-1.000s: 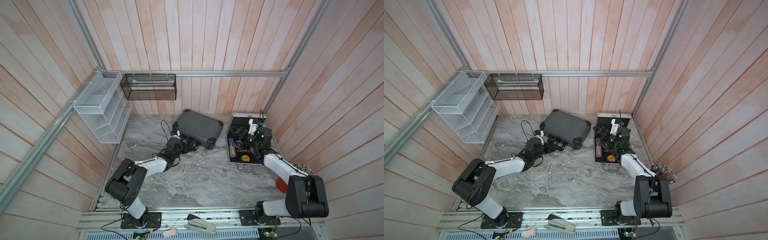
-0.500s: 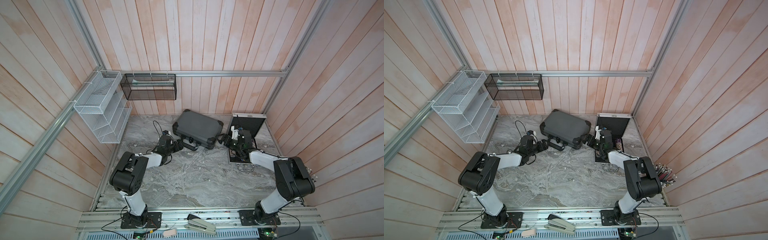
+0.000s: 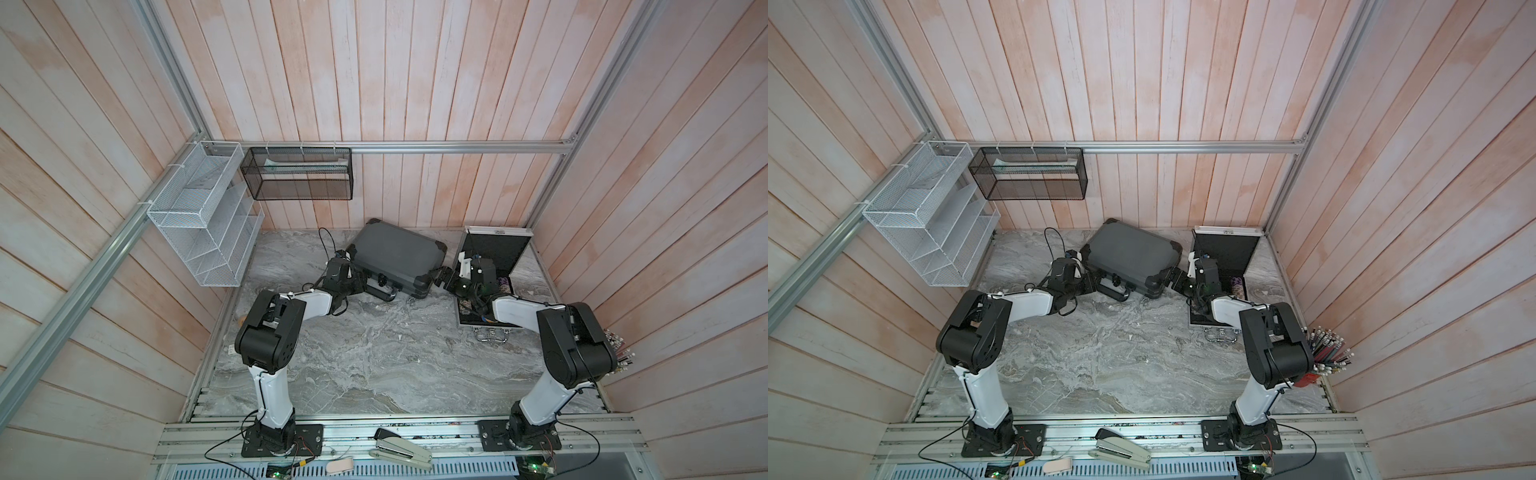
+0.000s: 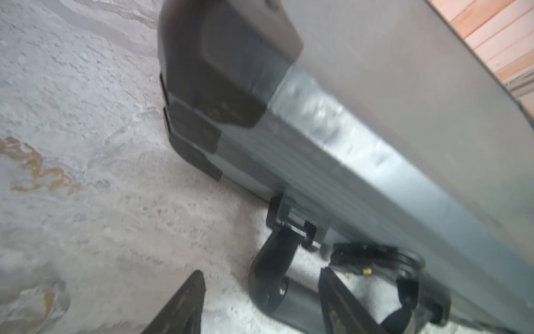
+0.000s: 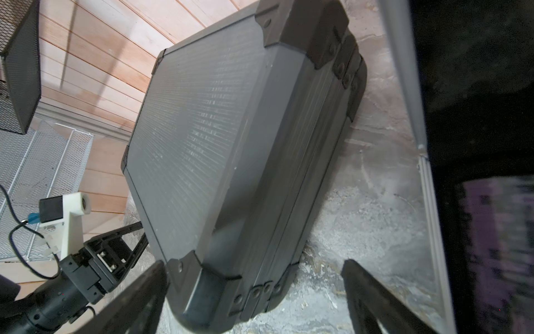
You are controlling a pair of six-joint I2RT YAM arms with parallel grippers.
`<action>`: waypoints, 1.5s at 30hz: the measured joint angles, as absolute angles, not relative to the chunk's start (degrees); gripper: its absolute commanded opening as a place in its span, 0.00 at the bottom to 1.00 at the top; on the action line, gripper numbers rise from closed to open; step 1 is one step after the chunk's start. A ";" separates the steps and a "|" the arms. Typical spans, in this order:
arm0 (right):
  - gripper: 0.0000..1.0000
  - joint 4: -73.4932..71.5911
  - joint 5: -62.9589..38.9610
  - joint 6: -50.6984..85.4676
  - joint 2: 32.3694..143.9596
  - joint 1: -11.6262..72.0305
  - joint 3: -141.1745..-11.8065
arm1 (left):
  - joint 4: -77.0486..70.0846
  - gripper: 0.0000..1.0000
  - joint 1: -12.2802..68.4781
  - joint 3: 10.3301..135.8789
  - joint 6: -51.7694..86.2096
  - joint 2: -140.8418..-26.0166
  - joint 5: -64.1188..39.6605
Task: Open the poker set cases
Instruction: Move the poker set case to the center of the board.
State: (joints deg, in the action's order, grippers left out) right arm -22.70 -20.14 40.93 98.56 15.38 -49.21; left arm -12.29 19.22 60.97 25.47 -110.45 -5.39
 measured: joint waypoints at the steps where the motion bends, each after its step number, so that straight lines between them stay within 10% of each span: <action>1: 0.95 -22.65 -20.12 40.95 98.63 15.40 -49.36 | -12.14 0.61 19.25 61.43 25.10 -110.74 -5.32; 26: 0.96 -22.55 -19.97 40.88 100.51 15.57 -51.77 | -5.96 0.48 23.33 68.42 15.33 -117.03 2.39; 45: 0.96 -20.84 -19.81 40.21 104.53 15.64 -55.68 | -11.60 0.09 23.53 66.06 11.88 -117.32 1.41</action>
State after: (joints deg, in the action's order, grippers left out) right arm -20.84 -19.81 40.21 104.53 15.64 -55.68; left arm -11.60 23.53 66.06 11.88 -117.32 1.41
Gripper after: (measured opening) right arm 0.958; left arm 0.355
